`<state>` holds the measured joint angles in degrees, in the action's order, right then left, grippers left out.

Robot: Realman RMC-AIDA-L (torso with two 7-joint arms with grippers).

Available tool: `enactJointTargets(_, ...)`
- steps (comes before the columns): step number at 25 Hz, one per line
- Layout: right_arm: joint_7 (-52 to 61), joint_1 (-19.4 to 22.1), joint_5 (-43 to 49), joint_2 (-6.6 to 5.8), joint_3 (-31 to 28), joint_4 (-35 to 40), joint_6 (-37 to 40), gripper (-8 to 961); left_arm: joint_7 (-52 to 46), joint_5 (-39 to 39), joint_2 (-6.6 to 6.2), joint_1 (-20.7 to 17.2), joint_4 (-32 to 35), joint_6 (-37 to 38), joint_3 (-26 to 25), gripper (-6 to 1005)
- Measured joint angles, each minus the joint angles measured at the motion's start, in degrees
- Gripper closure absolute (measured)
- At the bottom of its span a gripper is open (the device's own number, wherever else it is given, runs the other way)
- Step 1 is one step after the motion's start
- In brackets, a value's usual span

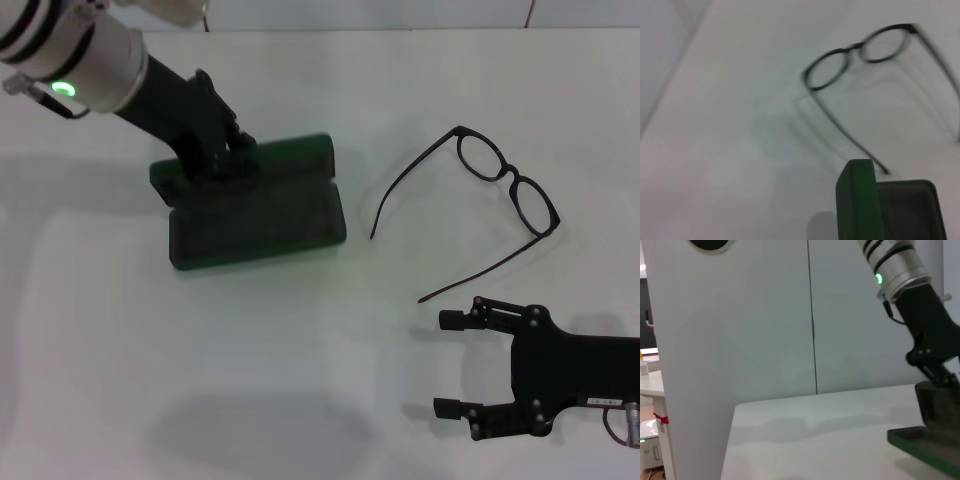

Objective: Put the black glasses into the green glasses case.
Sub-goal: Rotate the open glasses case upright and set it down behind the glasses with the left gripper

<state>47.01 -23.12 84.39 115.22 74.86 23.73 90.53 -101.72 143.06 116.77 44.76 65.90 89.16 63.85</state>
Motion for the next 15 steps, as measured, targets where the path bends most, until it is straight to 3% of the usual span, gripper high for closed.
enactJointTargets(9, 0.0, -0.1, 0.0, 0.0, 0.1, 0.0, 0.0, 90, 3.5, 1.4, 2.55, -0.7, -0.4, -1.6, 4.7, 788)
enactJointTargets(15, 0.0, 0.1, 0.0, 0.0, 0.3, 0.0, 0.0, 90, 3.6, 1.7, 2.83, -0.4, -2.0, -3.5, 7.3, 787)
